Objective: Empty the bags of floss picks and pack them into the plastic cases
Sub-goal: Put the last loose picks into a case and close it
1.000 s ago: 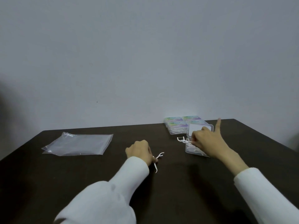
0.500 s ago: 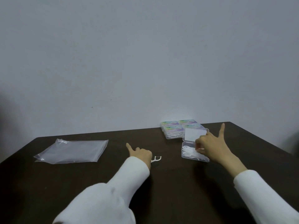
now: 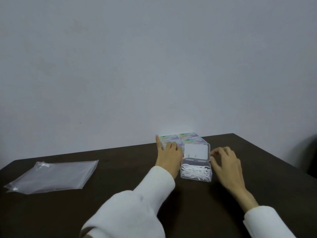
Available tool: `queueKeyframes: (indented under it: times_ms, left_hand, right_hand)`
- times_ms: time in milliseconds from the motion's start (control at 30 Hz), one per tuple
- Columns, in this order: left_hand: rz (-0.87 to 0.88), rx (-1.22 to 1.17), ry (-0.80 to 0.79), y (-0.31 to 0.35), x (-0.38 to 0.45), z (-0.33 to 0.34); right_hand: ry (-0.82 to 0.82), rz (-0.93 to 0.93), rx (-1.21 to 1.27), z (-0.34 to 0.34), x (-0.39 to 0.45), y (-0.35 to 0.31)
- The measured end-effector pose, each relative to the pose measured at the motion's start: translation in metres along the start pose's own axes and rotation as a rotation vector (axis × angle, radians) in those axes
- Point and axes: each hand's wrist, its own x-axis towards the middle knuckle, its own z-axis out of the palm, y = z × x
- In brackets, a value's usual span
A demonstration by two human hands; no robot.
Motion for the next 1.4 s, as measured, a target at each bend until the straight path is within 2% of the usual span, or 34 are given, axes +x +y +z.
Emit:
queueKeyframes:
  times_ms: [100, 300, 567, 733, 800, 867, 900, 967, 1067, 1133, 1267, 1333, 1400]
  left_hand:
    - [0.081, 0.047, -0.018, 0.016, 0.012, 0.004]
    - [0.192, 0.07, -0.014, 0.027, 0.029, 0.01]
    - [0.236, -0.073, 0.012, 0.028, 0.031, 0.016]
    - [0.104, -0.26, 0.057, 0.02, 0.026, 0.014]
    - [-0.003, -0.383, 0.11, 0.016, 0.023, 0.019]
    - [-0.189, -0.698, 0.141, 0.012, 0.022, 0.025]
    - [-0.299, -0.951, 0.108, 0.012, 0.02, 0.026]
    - [-0.438, -1.478, -0.057, 0.016, 0.013, 0.024]
    - [-0.531, -1.96, -0.19, 0.026, 0.007, 0.02]
    - [-0.57, -2.089, -0.177, 0.028, 0.006, 0.015]
    - [-0.524, -2.115, -0.154, 0.029, 0.006, 0.015]
    - [-0.493, -2.086, -0.186, 0.032, 0.009, 0.021]
    - [-0.53, -1.95, -0.136, 0.035, 0.013, 0.027]
  right_hand:
    - [-0.031, 0.101, 0.254, 0.003, 0.003, 0.008]
    - [-0.182, 0.283, 0.565, 0.003, 0.009, 0.011]
    - [-0.216, 0.432, 0.748, 0.008, 0.013, 0.011]
    - [-0.254, 0.463, 0.79, 0.012, 0.012, 0.011]
    - [-0.293, 0.482, 0.817, 0.014, 0.012, 0.011]
    - [-0.333, 0.512, 0.903, 0.014, 0.013, 0.005]
    - [-0.347, 0.53, 0.952, 0.014, 0.013, 0.001]
    - [-0.359, 0.563, 1.035, 0.016, 0.012, -0.004]
    - [-0.359, 0.579, 1.085, 0.021, 0.009, -0.009]
    - [-0.366, 0.556, 1.057, 0.025, 0.007, -0.008]
    - [-0.364, 0.54, 1.076, 0.031, 0.008, -0.008]
    - [-0.333, 0.544, 1.015, 0.035, 0.011, -0.01]
    - [-0.291, 0.555, 0.999, 0.038, 0.015, -0.01]
